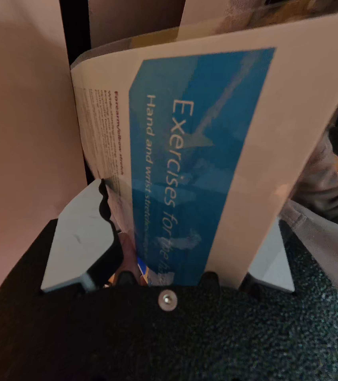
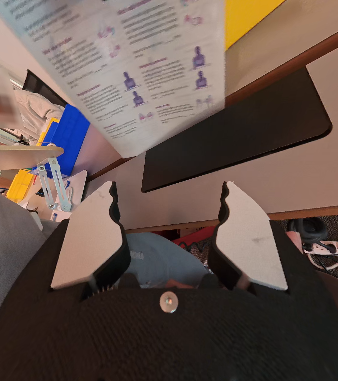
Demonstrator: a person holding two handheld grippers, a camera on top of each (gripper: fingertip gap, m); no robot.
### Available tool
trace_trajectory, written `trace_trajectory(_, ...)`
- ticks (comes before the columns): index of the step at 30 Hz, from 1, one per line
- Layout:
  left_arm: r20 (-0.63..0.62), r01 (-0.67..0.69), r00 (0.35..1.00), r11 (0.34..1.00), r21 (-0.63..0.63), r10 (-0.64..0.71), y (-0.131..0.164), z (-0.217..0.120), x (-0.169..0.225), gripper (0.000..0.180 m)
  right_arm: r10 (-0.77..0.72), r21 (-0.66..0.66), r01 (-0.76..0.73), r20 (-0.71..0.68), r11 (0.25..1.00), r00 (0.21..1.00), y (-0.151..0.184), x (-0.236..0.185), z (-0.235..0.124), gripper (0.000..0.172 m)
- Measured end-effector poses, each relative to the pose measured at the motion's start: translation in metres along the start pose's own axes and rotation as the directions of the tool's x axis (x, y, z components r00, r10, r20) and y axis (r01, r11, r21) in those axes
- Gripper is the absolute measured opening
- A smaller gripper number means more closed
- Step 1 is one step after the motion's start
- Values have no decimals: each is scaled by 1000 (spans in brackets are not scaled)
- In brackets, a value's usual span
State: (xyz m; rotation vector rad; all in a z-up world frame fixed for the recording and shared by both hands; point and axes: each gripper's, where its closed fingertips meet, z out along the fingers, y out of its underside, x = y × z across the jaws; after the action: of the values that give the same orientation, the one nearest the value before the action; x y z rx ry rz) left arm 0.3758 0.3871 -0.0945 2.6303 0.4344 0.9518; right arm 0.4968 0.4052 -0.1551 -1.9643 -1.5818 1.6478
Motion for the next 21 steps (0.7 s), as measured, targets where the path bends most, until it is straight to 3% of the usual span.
trace_trajectory(1,-10,3,1000,1000,20,-3,7,-2,-2,109,-1,0,1,2,1000,1000,1,0,-1,95)
trace_trajectory(8,2,-9,1000,993,120,9,83,-32,-2,110,-25,11,25,24,1000,999,-9,-13,7,95)
trace_trajectory(11,138,-39,990,973,227,8,110,-57,-9,108,-34,21,33,52,999,998,-12,-26,11,95)
trace_trajectory(15,441,-140,897,930,340,-27,135,-82,-34,108,-87,0,87,89,996,992,-14,-49,19,95)
trace_trajectory(18,541,-161,838,914,372,-73,151,-75,-51,109,-110,-1,111,123,994,986,-17,-64,23,95)
trace_trajectory(21,569,-76,804,919,386,-172,174,-58,-74,110,-145,-16,149,129,989,981,-20,-74,26,95)
